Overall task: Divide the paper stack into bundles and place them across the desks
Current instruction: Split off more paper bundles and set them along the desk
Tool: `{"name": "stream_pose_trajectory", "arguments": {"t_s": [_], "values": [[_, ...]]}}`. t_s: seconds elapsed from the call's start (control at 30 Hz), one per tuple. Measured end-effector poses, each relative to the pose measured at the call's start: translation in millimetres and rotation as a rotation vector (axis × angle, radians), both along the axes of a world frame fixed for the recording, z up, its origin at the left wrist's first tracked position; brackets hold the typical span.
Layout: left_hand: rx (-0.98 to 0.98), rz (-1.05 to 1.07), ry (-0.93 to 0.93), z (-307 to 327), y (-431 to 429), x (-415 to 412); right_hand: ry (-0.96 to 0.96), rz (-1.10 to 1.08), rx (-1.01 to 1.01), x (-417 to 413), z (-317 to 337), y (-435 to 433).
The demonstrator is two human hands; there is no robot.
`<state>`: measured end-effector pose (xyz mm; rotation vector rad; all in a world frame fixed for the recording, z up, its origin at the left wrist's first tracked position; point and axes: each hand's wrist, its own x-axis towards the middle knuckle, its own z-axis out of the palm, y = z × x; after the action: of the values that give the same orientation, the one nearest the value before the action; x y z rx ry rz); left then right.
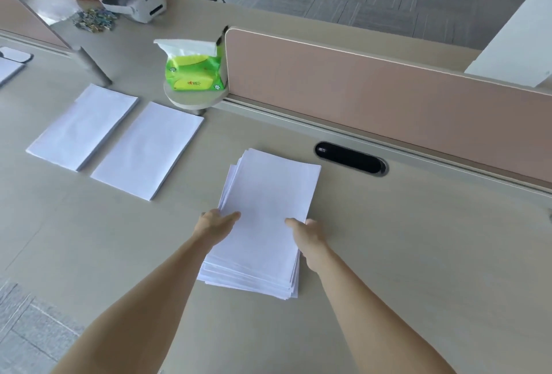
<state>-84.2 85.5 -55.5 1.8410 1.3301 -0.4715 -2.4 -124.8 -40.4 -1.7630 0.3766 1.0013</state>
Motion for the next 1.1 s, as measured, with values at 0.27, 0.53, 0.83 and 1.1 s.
{"name": "stream_pose_trajectory", "arguments": {"t_s": [0.27,0.53,0.83,1.1], "values": [[0.121,-0.128,0.072,-3,80,-36,-0.026,-0.039,-0.013,-46,-1,89],[0.150,-0.278,0.105,8,106,-41,-0.122,-0.021,-0.127,-65,2,140],[-0.022,-0.205,0.031,19,119,-40,-0.226,-0.164,-0.121,-63,-5,174],[-0.054,-0.190,0.002,24,131,-45,-0.217,-0.251,-0.040,-49,4,160]]}}
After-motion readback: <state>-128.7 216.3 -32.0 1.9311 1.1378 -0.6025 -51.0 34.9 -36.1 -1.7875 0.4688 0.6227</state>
